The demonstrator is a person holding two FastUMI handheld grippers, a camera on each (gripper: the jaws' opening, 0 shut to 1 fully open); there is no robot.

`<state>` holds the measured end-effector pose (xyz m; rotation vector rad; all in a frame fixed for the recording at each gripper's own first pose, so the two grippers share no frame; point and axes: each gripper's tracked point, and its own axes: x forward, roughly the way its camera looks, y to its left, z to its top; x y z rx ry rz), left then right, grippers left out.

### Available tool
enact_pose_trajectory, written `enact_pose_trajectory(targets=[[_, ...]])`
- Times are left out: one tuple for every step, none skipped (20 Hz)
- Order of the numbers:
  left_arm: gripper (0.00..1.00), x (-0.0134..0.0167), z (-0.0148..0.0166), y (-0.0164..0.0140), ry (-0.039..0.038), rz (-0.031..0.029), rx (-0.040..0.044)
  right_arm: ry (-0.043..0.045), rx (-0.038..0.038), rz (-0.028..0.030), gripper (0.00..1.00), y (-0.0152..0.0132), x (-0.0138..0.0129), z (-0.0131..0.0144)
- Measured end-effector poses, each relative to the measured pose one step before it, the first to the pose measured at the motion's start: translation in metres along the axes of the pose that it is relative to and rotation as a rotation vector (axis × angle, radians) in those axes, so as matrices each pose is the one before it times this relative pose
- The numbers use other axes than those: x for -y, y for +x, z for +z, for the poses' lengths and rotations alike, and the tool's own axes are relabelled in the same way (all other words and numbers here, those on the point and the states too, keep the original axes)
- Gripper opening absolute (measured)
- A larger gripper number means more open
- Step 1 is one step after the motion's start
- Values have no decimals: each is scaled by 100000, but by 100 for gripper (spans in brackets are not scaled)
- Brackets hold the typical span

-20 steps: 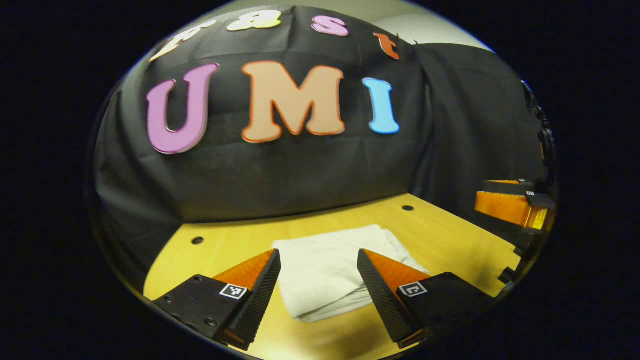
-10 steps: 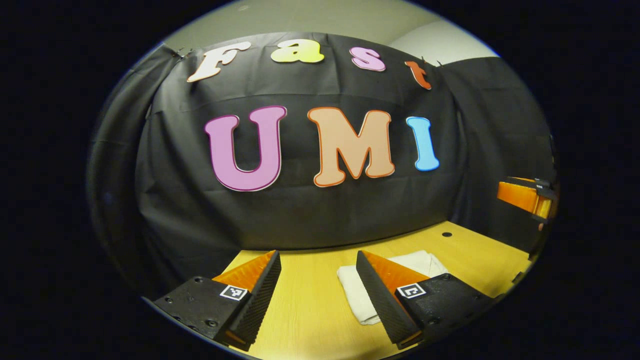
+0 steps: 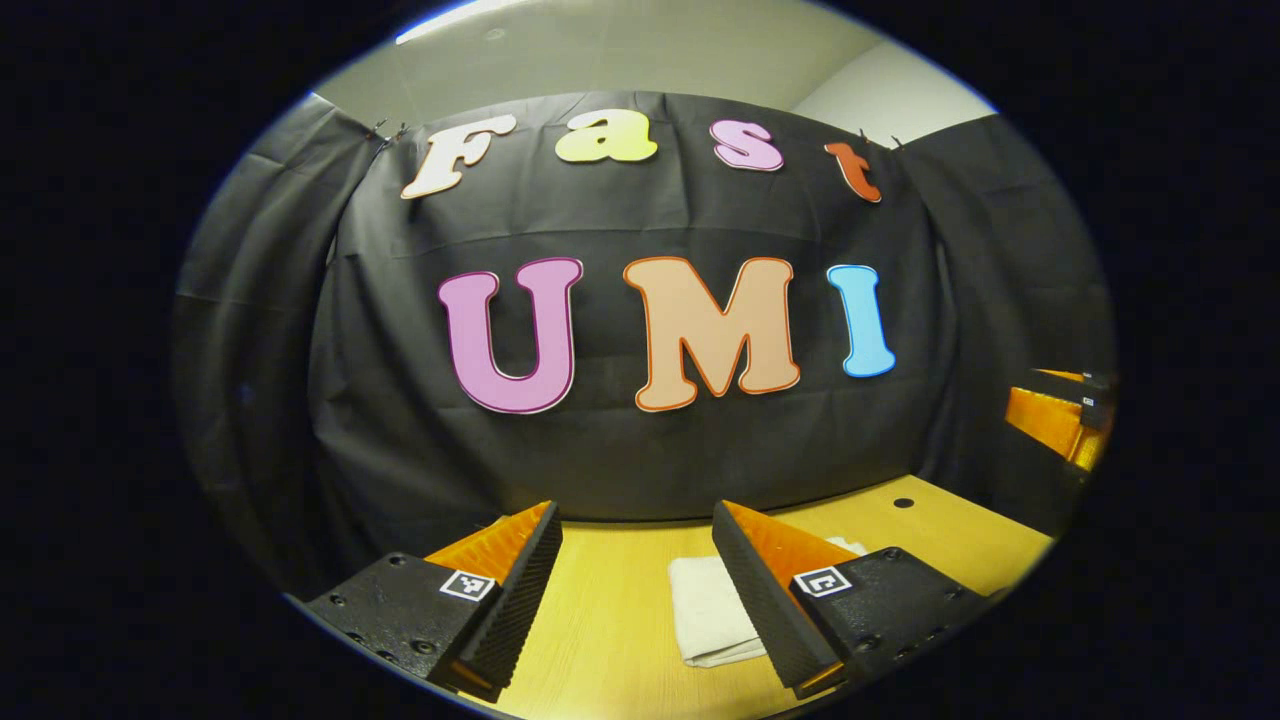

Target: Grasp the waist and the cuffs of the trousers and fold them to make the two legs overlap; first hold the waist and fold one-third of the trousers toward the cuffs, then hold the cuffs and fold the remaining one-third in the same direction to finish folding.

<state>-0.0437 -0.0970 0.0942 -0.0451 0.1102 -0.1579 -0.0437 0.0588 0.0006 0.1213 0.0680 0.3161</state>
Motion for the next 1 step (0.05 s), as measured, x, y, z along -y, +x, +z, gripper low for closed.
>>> enact_pose_trajectory(targets=[[92,-67,247,63,1216,369,508,838,-161,-866,97,198,644,-40]])
